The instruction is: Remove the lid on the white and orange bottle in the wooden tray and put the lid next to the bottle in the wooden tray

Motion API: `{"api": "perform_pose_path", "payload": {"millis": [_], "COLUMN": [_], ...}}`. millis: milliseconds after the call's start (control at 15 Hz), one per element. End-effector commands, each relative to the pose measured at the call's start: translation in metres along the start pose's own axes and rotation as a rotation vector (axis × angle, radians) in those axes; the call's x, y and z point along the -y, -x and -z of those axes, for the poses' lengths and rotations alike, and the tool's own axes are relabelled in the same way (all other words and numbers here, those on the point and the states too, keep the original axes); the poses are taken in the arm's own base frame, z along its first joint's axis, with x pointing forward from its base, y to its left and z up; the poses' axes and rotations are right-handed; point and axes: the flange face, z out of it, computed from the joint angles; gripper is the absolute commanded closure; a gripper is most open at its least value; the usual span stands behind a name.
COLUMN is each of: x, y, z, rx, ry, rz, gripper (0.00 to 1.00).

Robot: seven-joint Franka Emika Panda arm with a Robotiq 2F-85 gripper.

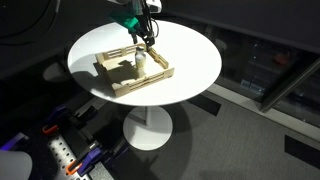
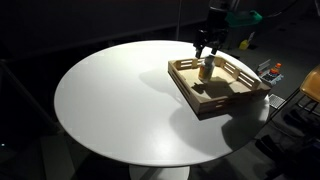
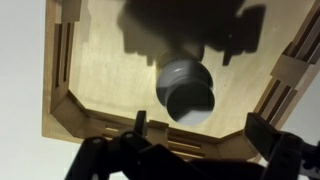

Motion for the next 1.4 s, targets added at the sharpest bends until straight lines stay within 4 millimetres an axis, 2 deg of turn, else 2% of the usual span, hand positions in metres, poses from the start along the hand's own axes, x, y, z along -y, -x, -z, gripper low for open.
{"api": "perform_pose_path", "payload": {"millis": [0,333,400,467,533,600,1000,1333], "x": [0.0052,0.0063,0.0061,0.0057,0.0052,0.0048,0.0020,0.0029], "y": [-0.0078,-0.0069,-0.0067,-0.0064,-0.0061,-0.0060,-0.0066,-0.0060], "z": [0.0048,0.0070,0.0073,0.0075,0.0080,0.0083,0.0101,0.0104], "rx": [0.006,0.011,0.013,0.016,0.019,0.021,0.027,0.044], "ry": [0.013,0.029,0.032,0.035,0.039,0.043,0.066,0.073], "rz": [0.004,0.014,0.015,0.016,0.018,0.020,0.034,0.040], "gripper": [0.02,0.16,0.22,0.19,0.23,0.21,0.31,0.32]}}
